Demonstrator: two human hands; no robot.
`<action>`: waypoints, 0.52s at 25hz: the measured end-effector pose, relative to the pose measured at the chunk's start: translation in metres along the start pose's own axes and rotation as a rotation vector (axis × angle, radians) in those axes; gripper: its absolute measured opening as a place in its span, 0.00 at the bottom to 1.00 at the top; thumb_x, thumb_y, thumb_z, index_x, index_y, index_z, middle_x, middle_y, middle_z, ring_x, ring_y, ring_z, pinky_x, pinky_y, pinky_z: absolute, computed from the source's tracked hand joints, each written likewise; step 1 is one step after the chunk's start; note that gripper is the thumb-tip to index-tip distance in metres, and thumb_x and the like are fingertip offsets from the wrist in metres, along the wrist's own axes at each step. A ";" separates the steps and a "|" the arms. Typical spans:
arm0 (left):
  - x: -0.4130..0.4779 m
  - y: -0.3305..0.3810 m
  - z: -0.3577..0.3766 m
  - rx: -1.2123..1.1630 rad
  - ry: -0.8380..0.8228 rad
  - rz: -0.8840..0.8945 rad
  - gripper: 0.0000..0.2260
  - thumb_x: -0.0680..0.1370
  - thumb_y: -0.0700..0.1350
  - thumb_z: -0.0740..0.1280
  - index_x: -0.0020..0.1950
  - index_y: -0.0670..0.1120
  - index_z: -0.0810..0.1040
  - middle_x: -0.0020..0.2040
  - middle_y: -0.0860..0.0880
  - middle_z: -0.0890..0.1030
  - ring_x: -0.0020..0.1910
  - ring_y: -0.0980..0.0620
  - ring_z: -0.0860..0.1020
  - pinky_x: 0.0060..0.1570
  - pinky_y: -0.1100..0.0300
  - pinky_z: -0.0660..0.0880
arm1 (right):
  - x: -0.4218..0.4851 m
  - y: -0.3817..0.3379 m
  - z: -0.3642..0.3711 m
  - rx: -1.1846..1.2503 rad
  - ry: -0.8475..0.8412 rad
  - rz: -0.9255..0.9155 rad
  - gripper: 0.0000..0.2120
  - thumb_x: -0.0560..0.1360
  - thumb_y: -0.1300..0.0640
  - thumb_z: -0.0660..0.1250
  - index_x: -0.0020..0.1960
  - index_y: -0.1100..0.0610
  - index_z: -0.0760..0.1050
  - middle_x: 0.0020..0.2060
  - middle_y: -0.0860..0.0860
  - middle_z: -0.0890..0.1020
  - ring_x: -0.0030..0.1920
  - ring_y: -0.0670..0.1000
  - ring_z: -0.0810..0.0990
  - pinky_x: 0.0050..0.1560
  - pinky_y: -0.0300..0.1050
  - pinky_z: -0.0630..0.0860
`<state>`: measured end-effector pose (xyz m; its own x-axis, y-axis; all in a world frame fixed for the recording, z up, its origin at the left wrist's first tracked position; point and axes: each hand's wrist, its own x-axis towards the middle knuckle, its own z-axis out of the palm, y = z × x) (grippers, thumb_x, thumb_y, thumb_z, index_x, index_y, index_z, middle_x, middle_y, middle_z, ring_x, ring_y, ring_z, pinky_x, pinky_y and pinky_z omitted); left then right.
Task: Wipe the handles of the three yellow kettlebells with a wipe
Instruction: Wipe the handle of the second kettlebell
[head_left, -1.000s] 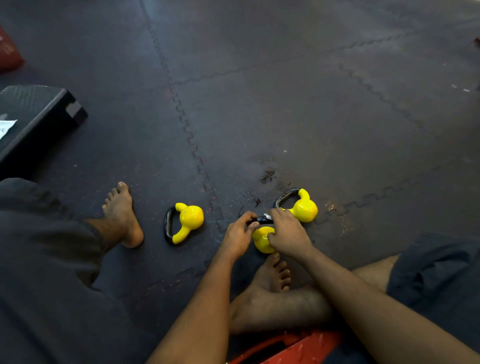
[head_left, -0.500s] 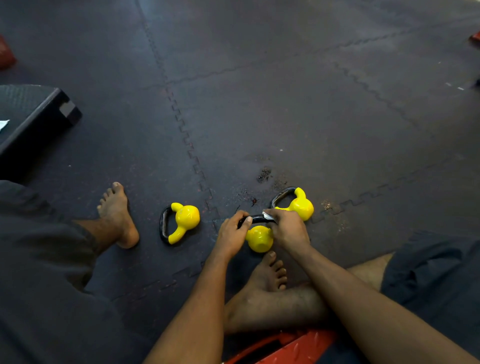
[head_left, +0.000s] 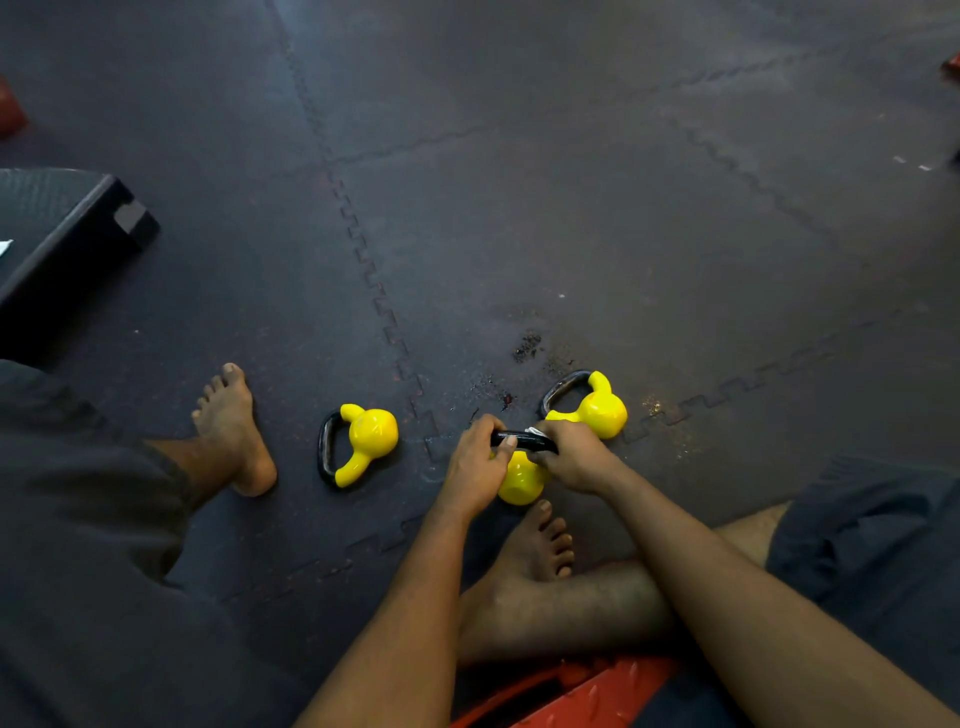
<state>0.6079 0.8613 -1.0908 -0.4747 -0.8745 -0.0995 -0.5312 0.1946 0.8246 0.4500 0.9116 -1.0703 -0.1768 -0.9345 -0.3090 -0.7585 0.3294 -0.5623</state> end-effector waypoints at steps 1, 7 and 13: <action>0.000 -0.001 0.002 -0.001 -0.004 0.016 0.03 0.78 0.46 0.65 0.49 0.47 0.73 0.45 0.50 0.76 0.45 0.53 0.72 0.40 0.63 0.63 | -0.001 0.002 -0.006 0.010 -0.069 -0.004 0.04 0.72 0.57 0.70 0.46 0.55 0.78 0.39 0.54 0.82 0.43 0.55 0.79 0.43 0.49 0.74; -0.004 0.000 0.001 0.051 -0.074 0.087 0.03 0.78 0.47 0.65 0.49 0.49 0.72 0.45 0.53 0.74 0.47 0.54 0.70 0.41 0.64 0.64 | -0.002 0.003 -0.025 0.032 -0.230 0.034 0.08 0.68 0.56 0.74 0.36 0.50 0.75 0.33 0.49 0.78 0.35 0.48 0.75 0.37 0.44 0.71; 0.001 -0.006 -0.001 0.016 -0.028 -0.010 0.04 0.80 0.47 0.62 0.47 0.49 0.70 0.45 0.49 0.74 0.45 0.52 0.71 0.40 0.58 0.65 | -0.003 -0.006 0.001 -0.051 0.270 0.144 0.12 0.63 0.49 0.76 0.43 0.50 0.77 0.37 0.51 0.81 0.41 0.53 0.78 0.34 0.44 0.69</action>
<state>0.6113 0.8588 -1.0953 -0.4889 -0.8635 -0.1234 -0.5471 0.1934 0.8144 0.4553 0.9128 -1.0667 -0.4399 -0.8829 -0.1643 -0.7426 0.4605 -0.4864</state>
